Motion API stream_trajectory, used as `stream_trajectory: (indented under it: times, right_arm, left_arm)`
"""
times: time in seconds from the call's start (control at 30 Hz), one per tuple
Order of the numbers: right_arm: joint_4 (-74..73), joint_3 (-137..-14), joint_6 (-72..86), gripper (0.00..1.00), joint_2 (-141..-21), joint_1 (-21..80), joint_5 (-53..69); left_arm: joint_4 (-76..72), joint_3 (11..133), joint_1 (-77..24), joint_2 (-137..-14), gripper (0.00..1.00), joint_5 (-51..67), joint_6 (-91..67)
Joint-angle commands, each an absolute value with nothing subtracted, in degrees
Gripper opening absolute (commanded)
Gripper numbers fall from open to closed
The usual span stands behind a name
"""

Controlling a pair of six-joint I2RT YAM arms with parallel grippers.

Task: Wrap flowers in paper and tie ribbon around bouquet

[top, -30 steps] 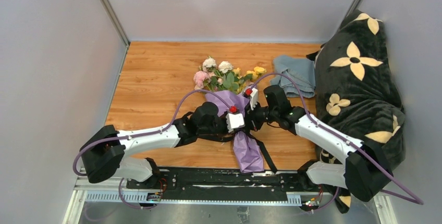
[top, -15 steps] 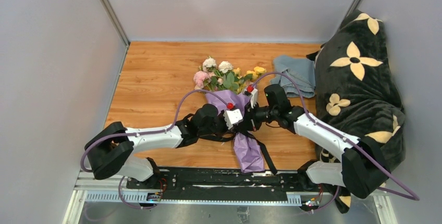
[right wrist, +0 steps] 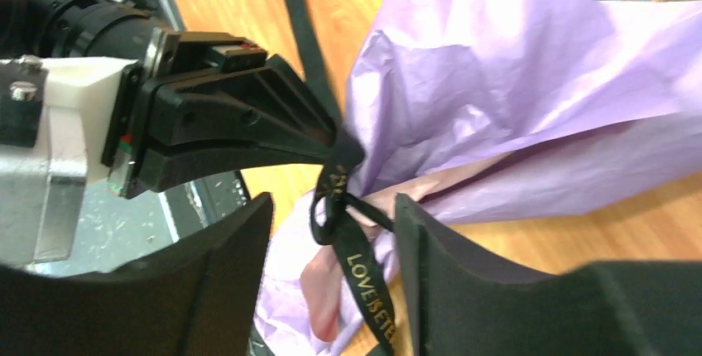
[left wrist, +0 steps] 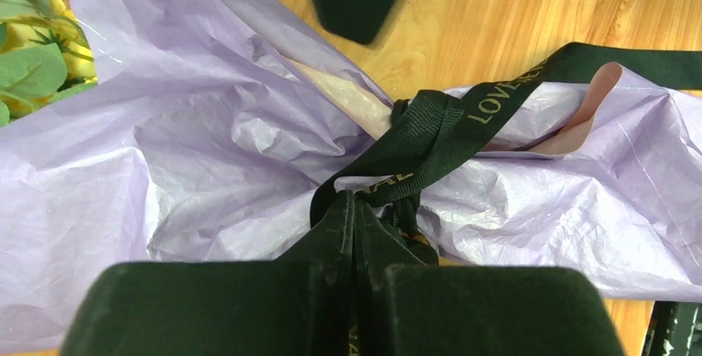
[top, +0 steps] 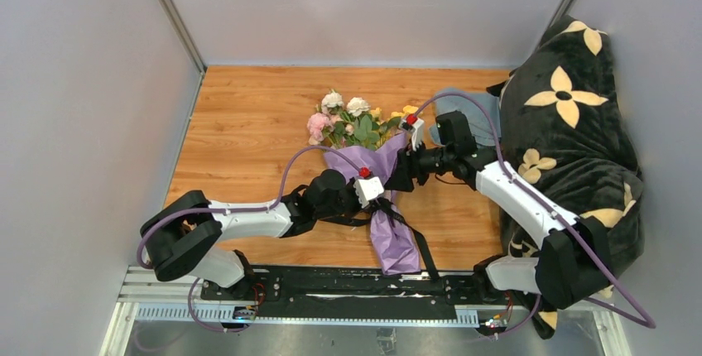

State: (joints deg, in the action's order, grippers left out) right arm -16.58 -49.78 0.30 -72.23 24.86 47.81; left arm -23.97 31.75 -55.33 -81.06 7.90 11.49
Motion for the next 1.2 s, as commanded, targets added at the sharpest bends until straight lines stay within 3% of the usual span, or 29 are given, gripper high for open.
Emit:
stream_trajectory:
  times: [0.0,0.13,0.27,0.47,0.7,0.93,1.17]
  right_arm:
    - [-19.7,-52.6,-1.9,0.56,-73.8,23.0,44.1]
    - [-19.2,-53.5,-1.6,0.15,-81.2,23.5,41.2]
    - [-19.0,-53.4,-3.8,0.04,-85.3,25.9,46.1]
    - [-14.0,-50.0,-3.2,0.05,-85.0,26.8,54.2]
    - [-13.0,-48.9,-3.7,0.12,-86.0,27.9,54.8]
    - [-12.3,-48.3,-4.3,0.28,-85.0,29.3,55.4]
    - [-12.3,-48.7,-4.5,0.37,-86.8,31.6,50.4]
  left_arm:
    - [-26.9,31.1,-55.1,-81.5,0.0,7.4,12.7]
    - [-27.0,31.3,-55.1,-81.4,0.0,7.5,12.7]
    - [-27.0,31.1,-55.1,-81.1,0.0,7.3,12.7]
    - [-27.0,31.1,-55.2,-80.8,0.0,7.4,12.8]
    - [-27.1,31.1,-54.9,-80.6,0.0,7.6,11.7]
    - [-27.1,30.9,-54.9,-80.2,0.0,7.9,11.6]
    - [-27.7,30.6,-54.8,-79.9,0.0,8.1,11.4]
